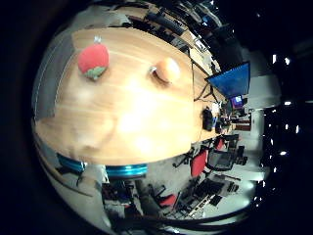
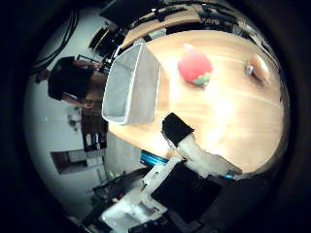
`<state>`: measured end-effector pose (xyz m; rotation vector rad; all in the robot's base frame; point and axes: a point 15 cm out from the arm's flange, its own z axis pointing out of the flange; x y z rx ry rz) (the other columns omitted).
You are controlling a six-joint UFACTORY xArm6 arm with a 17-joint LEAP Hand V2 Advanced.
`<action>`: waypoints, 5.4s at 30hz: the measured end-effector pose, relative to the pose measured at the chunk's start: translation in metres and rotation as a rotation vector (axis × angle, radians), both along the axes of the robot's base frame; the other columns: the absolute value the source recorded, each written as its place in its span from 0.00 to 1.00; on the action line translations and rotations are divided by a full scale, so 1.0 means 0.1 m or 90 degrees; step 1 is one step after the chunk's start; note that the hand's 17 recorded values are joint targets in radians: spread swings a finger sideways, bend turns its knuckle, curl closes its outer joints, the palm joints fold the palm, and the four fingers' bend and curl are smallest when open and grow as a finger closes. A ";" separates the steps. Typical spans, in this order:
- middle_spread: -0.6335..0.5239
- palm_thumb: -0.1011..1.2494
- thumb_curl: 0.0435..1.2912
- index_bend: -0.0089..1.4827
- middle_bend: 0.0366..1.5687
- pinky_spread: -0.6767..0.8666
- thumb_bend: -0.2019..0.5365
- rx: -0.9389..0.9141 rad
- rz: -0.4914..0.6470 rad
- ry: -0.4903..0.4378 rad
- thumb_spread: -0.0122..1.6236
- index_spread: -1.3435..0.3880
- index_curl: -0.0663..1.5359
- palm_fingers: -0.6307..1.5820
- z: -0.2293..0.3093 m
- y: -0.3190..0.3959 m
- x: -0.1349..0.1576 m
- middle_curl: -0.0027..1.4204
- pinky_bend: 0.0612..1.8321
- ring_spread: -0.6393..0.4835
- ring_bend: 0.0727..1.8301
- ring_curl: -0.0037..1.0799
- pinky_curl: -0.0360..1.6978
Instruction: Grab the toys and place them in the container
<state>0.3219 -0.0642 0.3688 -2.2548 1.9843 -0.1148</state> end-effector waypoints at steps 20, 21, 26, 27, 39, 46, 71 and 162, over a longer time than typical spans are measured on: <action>0.39 0.37 0.20 0.11 0.16 0.60 0.24 0.025 0.046 0.142 0.60 0.52 0.21 0.41 -0.80 0.20 1.07 0.26 0.41 0.42 0.37 0.18 0.05; 0.39 0.37 0.20 0.11 0.17 0.60 0.24 0.025 0.046 0.146 0.60 0.52 0.21 0.41 -0.83 0.19 1.10 0.26 0.42 0.42 0.37 0.18 0.05; 0.40 0.38 0.20 0.11 0.17 0.59 0.24 0.027 0.046 0.167 0.60 0.52 0.21 0.41 -1.05 0.17 1.22 0.26 0.42 0.41 0.38 0.19 0.06; 0.40 0.38 0.20 0.11 0.17 0.59 0.24 0.027 0.047 0.171 0.60 0.52 0.21 0.41 -1.10 0.17 1.25 0.26 0.42 0.41 0.39 0.19 0.06; 0.40 0.39 0.20 0.10 0.18 0.54 0.24 0.035 0.052 0.217 0.61 0.53 0.20 0.40 -1.58 0.19 1.44 0.26 0.45 0.40 0.41 0.21 0.06; 0.40 0.39 0.20 0.10 0.19 0.50 0.24 0.036 0.062 0.234 0.61 0.53 0.20 0.40 -1.78 0.26 1.56 0.27 0.47 0.38 0.43 0.22 0.06; 0.14 0.75 0.25 0.19 0.47 0.19 0.44 0.051 0.057 0.252 0.72 0.48 0.17 0.77 -2.03 0.15 1.76 0.43 0.79 0.25 0.68 0.43 0.21; 0.40 0.26 0.16 0.12 0.23 0.51 0.21 0.020 0.427 0.101 0.53 0.50 0.37 0.31 0.28 3.08 0.27 0.35 0.52 0.51 0.39 0.29 0.24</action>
